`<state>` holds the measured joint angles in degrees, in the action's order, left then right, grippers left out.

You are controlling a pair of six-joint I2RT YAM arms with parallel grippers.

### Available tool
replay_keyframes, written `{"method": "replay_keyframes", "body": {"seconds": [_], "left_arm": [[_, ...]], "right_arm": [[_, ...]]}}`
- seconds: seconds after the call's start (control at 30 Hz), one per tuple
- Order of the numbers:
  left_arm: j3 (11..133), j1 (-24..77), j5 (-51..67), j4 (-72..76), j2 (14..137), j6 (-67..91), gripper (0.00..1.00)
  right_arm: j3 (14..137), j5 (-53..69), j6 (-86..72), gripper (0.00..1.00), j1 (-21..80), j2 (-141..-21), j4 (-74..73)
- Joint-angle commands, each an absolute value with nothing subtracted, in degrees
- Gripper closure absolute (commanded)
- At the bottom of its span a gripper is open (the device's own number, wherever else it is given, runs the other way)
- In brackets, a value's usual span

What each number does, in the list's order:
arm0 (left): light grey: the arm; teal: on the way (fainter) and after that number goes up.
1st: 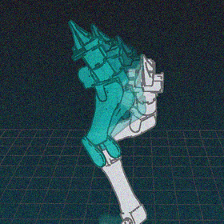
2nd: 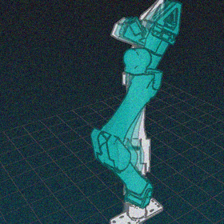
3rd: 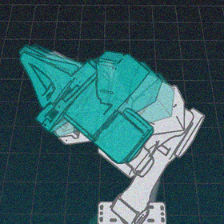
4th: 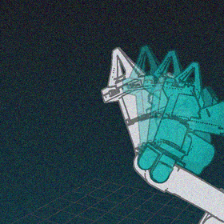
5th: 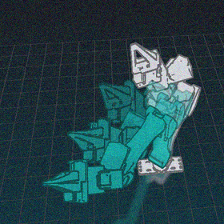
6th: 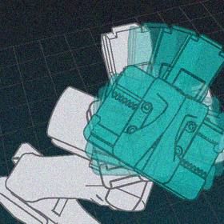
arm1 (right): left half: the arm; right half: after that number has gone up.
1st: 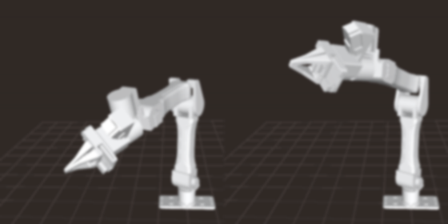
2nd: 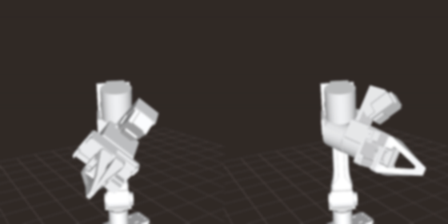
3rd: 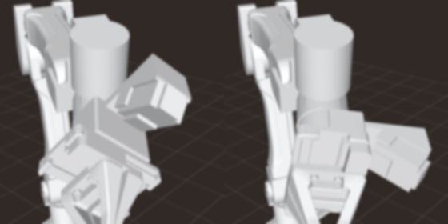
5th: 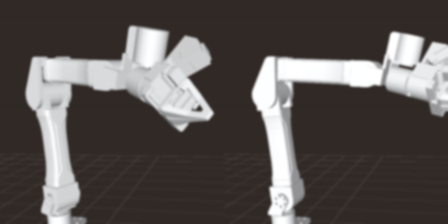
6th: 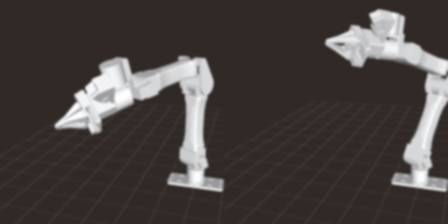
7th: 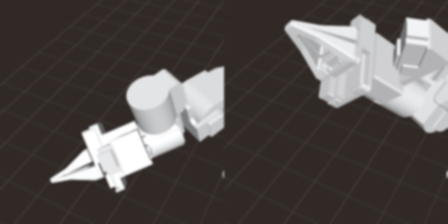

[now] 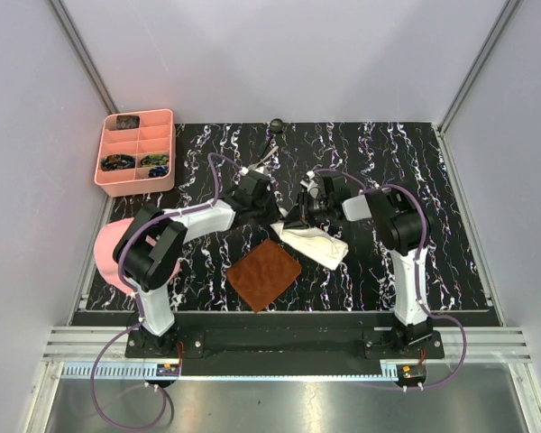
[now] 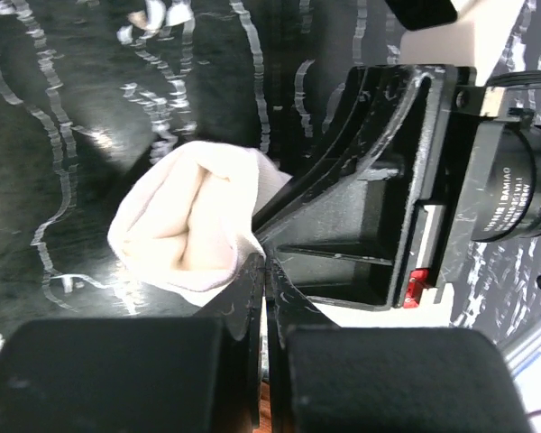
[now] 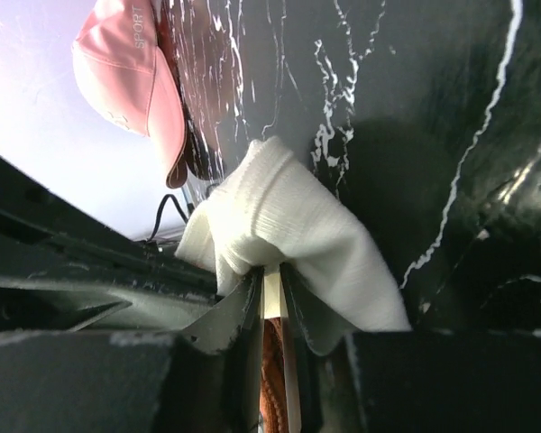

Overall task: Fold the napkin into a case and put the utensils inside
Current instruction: Grasp the top corner of the smaller rectangle folded napkin from the folded napkin.

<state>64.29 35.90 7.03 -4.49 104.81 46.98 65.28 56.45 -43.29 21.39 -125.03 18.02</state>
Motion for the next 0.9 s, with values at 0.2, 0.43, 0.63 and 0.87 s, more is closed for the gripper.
{"method": "replay_keyframes", "body": {"seconds": [0.2, 0.43, 0.63, 0.87], "left_arm": [[63.81, 33.57, 5.89, -1.85, 101.79, 45.62, 0.61], [61.70, 33.49, 3.08, -3.07, 95.54, 43.60, 0.50], [61.35, 32.70, 0.17, -6.59, 95.62, 42.54, 0.69], [65.92, 29.01, 2.37, -9.67, 101.42, 38.94, 0.65]], "right_arm": [[63.99, 58.36, -43.60, 0.72, 18.46, -120.25, 19.34], [62.66, 57.48, -42.10, 0.65, 17.58, -117.33, 17.14], [65.04, 56.78, -42.01, 0.82, 18.19, -121.37, 16.79], [66.01, 56.25, -43.24, 0.87, 19.34, -122.70, 18.37]]}}
